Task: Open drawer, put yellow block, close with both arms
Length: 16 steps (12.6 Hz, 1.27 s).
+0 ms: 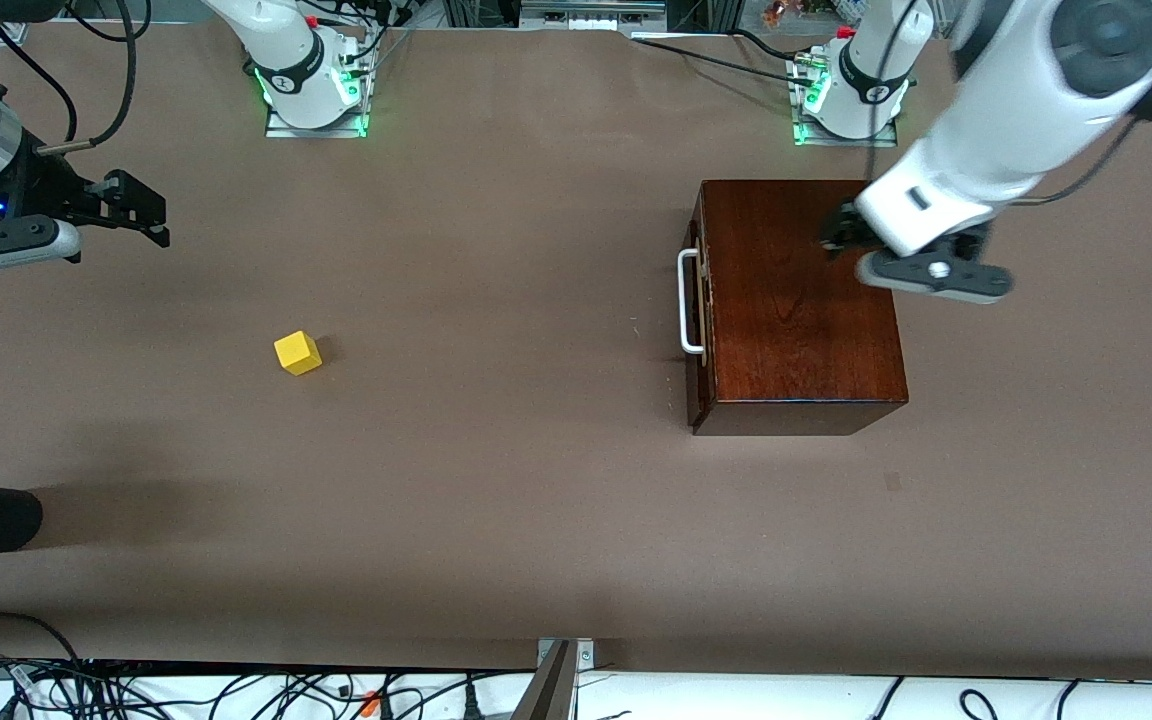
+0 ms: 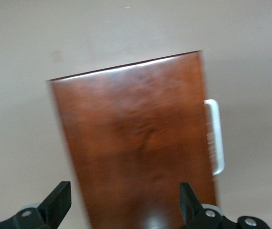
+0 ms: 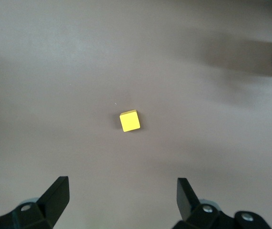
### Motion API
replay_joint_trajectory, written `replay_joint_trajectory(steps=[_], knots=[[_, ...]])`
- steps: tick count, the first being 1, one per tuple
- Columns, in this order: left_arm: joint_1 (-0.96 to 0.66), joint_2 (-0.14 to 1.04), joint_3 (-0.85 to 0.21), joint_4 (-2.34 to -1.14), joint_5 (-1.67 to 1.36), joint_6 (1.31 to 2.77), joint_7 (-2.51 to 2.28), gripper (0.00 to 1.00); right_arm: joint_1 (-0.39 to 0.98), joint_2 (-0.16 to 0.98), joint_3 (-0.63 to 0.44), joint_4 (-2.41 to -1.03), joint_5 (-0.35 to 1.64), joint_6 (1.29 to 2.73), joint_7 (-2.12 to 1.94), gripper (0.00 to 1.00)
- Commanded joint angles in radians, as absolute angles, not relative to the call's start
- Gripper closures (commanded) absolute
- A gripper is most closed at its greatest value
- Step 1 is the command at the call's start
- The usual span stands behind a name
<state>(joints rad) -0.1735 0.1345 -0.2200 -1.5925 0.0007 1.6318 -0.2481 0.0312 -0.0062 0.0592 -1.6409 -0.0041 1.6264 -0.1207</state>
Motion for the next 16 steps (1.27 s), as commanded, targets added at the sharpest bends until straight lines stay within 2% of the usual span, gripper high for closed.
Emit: replay_joint_trajectory(steps=[1, 4, 8, 11, 16], knots=[[-0.311, 0.300, -0.242, -1.456, 0.046, 1.647, -0.465, 0.00, 0.028, 0.006, 0.058, -1.614, 0.011, 1.618, -0.126, 0.00], [-0.458, 0.388, -0.241, -1.453, 0.170, 1.782, -0.612, 0.00, 0.026, 0.006, 0.058, -1.614, 0.012, 1.618, -0.126, 0.00], [-0.538, 0.515, -0.241, -1.453, 0.250, 1.847, -0.764, 0.00, 0.025, 0.009, 0.058, -1.614, 0.012, 1.618, -0.126, 0.00], [-0.603, 0.563, -0.239, -1.466, 0.326, 1.845, -0.877, 0.00, 0.025, 0.011, 0.057, -1.614, 0.012, 1.621, -0.126, 0.00], [-0.603, 0.586, -0.236, -1.508, 0.342, 1.822, -0.903, 0.00, 0.023, 0.021, 0.057, -1.612, 0.012, 1.634, -0.127, 0.00]])
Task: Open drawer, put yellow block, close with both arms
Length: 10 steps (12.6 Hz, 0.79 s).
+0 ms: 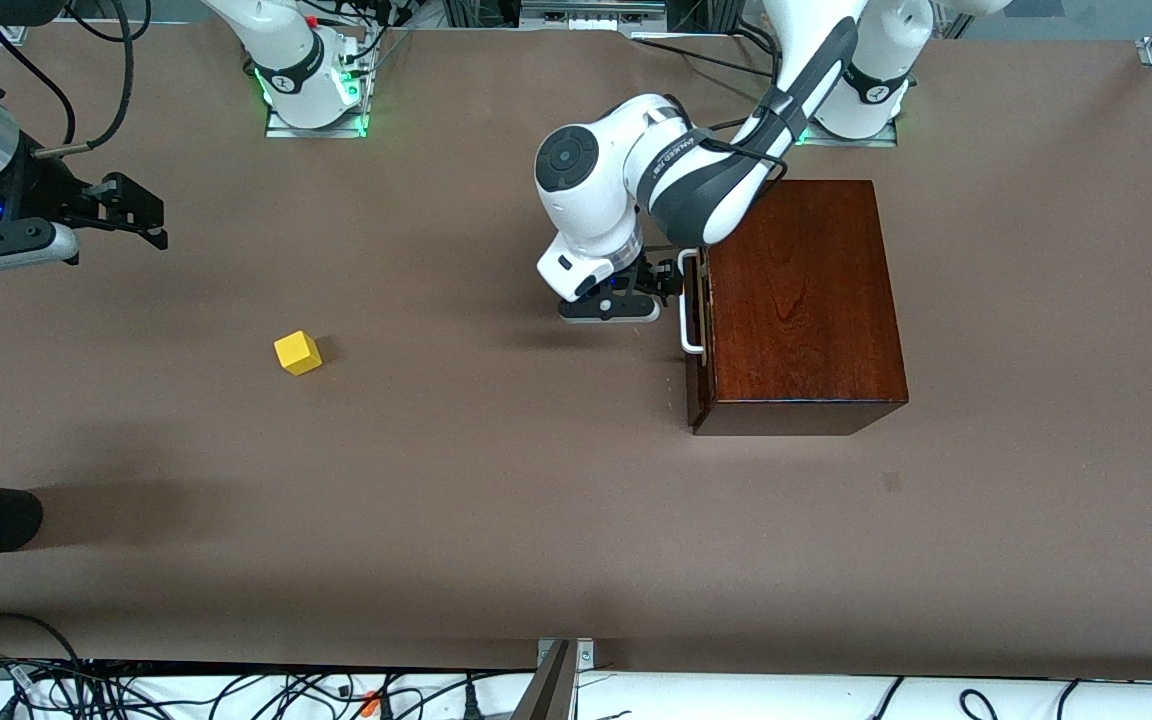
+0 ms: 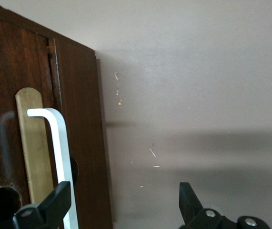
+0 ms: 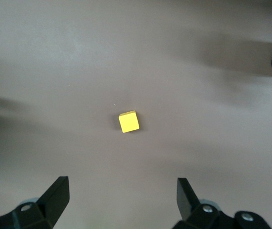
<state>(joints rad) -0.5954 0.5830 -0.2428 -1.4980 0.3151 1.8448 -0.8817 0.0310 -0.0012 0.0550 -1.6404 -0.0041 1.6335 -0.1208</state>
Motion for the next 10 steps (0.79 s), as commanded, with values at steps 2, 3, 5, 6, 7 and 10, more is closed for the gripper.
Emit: replay_joint_trajectory(steps=[2, 3, 5, 6, 7, 10], knots=[[-0.601, 0.583, -0.235, -1.511, 0.344, 1.795, -0.904, 0.00, 0.025, 0.031, 0.058, -1.612, 0.014, 1.667, -0.126, 0.00], [-0.598, 0.580, -0.235, -1.511, 0.344, 1.784, -0.900, 0.00, 0.026, 0.038, 0.058, -1.612, 0.014, 1.672, -0.126, 0.00], [-0.595, 0.586, -0.230, -1.512, 0.353, 1.784, -0.902, 0.00, 0.029, 0.043, 0.061, -1.614, 0.012, 1.678, -0.123, 0.00], [-0.594, 0.597, -0.229, -1.513, 0.357, 1.786, -0.903, 0.00, 0.031, 0.055, 0.064, -1.614, 0.005, 1.686, -0.118, 0.00], [-0.598, 0.601, -0.229, -1.513, 0.357, 1.787, -0.905, 0.00, 0.032, 0.073, 0.066, -1.614, 0.003, 1.690, -0.118, 0.00], [-0.598, 0.633, -0.229, -1.511, 0.434, 1.790, -0.908, 0.00, 0.037, 0.188, 0.066, -1.614, 0.005, 1.687, -0.127, 0.00]])
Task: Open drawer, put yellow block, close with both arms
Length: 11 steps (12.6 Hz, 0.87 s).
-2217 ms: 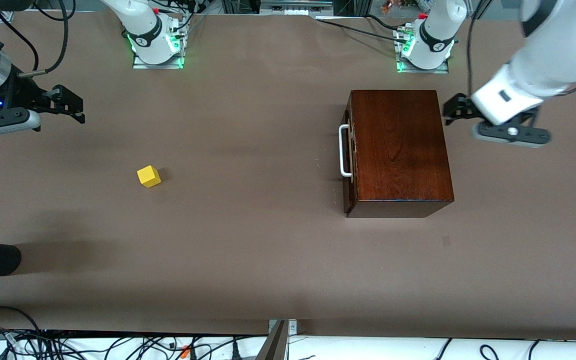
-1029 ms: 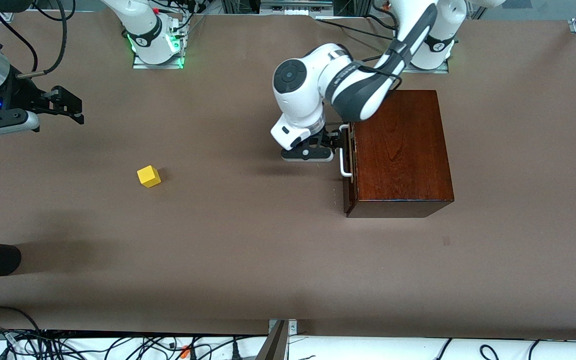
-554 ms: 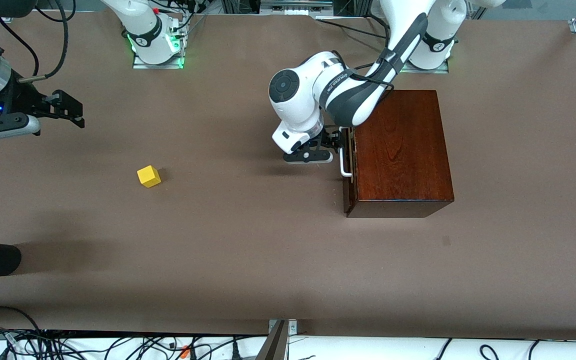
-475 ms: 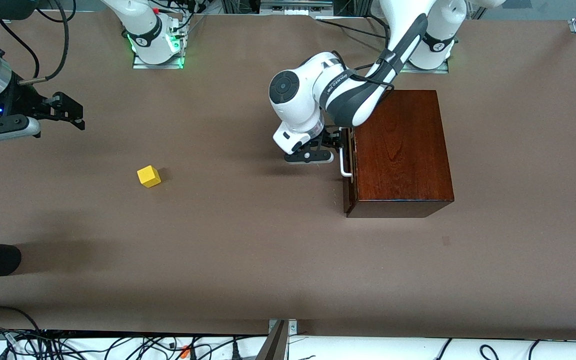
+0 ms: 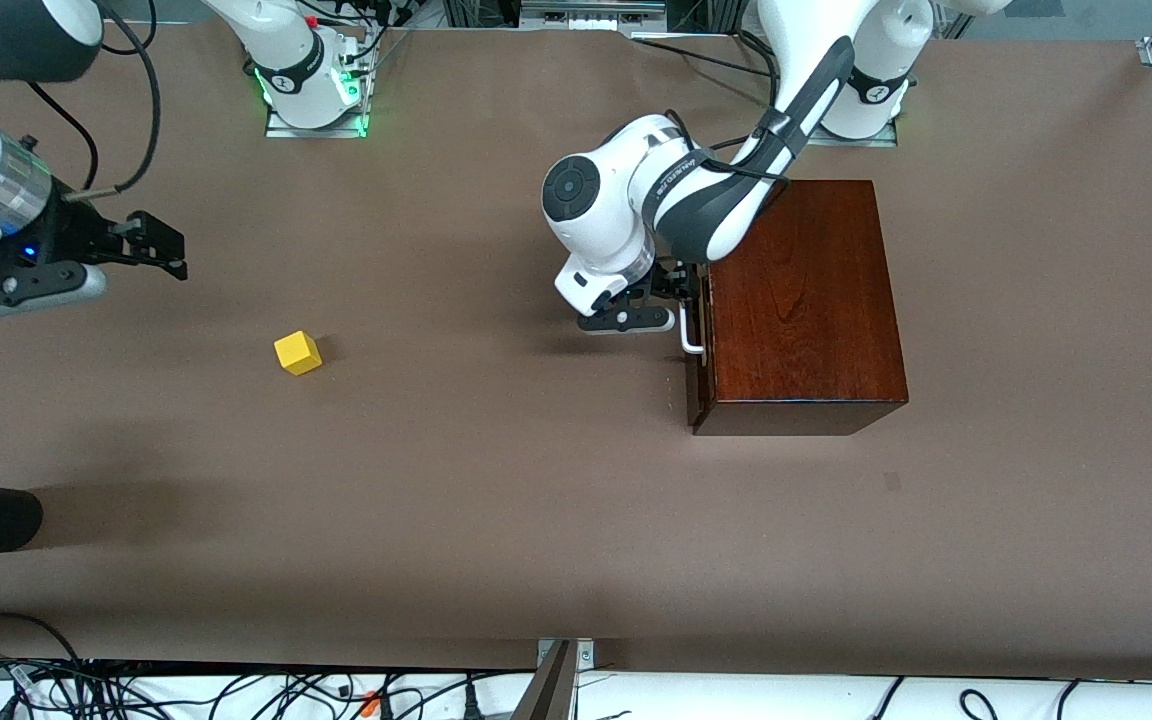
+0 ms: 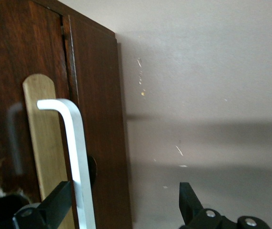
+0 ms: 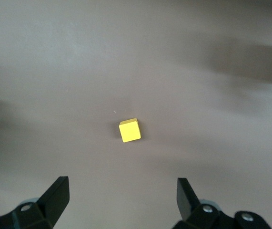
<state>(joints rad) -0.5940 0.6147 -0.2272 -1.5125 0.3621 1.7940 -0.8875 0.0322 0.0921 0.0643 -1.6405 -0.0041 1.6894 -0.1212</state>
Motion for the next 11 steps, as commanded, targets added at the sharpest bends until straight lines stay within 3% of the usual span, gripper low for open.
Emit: replay_joint_trajectory(steps=[1, 4, 9, 11], knots=[[-0.598, 0.635, -0.229, -1.511, 0.458, 1.789, -0.908, 0.00, 0.038, 0.222, 0.063, -1.614, 0.014, 1.680, -0.139, 0.00], [-0.594, 0.635, -0.230, -1.526, 0.460, 1.769, -0.911, 0.00, 0.044, 0.270, 0.066, -1.649, 0.029, 1.733, -0.247, 0.00], [-0.604, 0.638, -0.232, -1.572, 0.460, 1.764, -0.945, 0.00, 0.067, 0.313, 0.069, -1.949, 0.120, 2.180, -0.328, 0.00], [-0.603, 0.637, -0.233, -1.569, 0.459, 1.769, -0.946, 0.00, 0.077, 0.314, 0.075, -2.032, 0.118, 2.288, -0.342, 0.00]])
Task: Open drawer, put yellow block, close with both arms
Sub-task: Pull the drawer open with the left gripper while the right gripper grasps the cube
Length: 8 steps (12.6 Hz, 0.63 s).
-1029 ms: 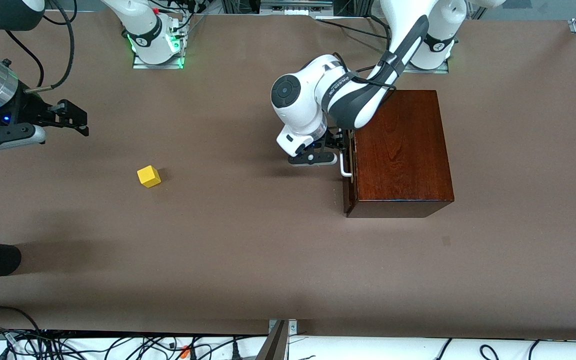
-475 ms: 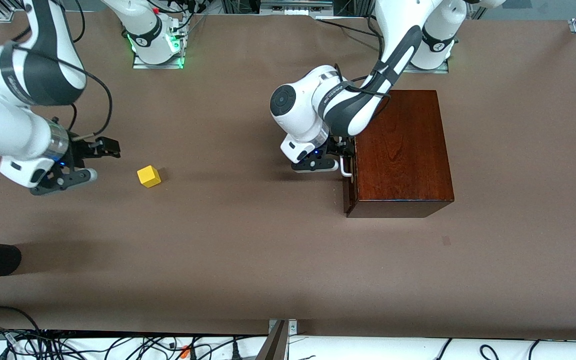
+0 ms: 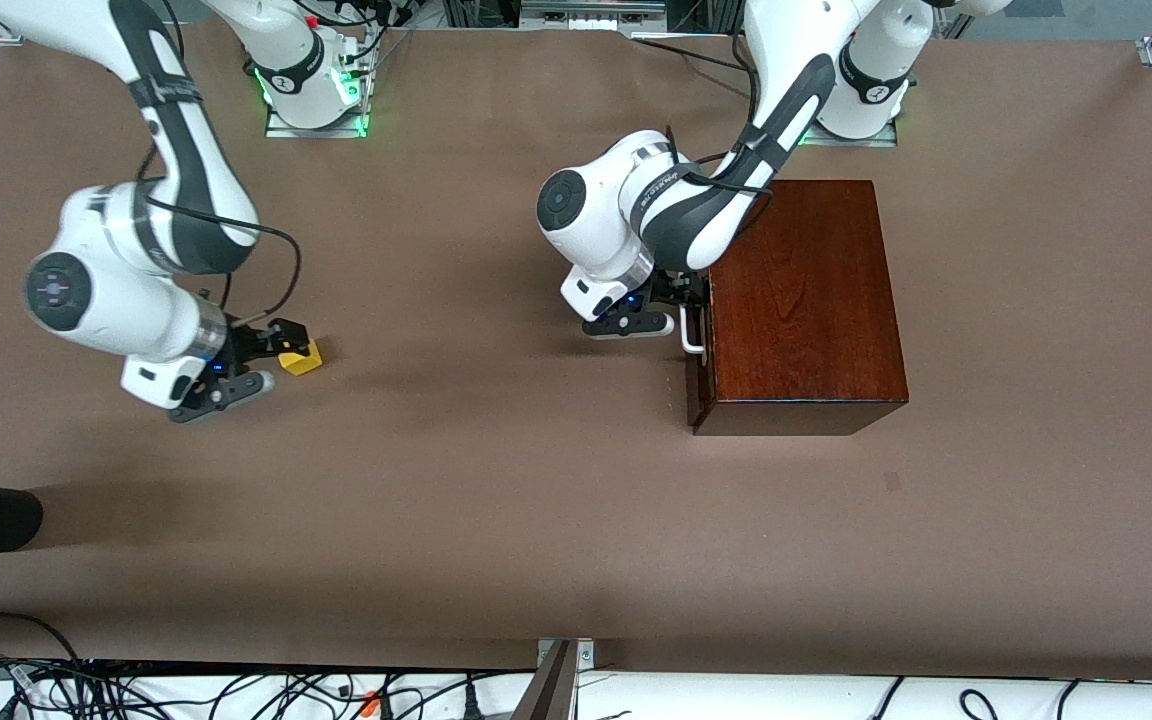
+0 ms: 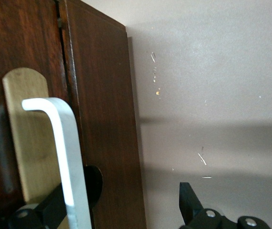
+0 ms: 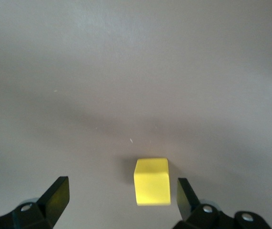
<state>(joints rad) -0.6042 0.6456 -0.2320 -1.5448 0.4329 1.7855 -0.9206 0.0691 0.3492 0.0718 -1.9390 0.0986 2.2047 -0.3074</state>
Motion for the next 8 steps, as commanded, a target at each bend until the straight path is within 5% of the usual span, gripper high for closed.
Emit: replay_joint_trajectory(steps=[1, 8], knots=[[-0.604, 0.637, -0.233, -1.563, 0.456, 1.779, -0.956, 0.00, 0.077, 0.324, 0.075, -2.054, 0.115, 2.311, -0.344, 0.00], [-0.609, 0.649, -0.239, -1.546, 0.356, 1.890, -0.983, 0.00, 0.066, 0.396, 0.040, -2.086, 0.114, 2.424, -0.509, 0.00]])
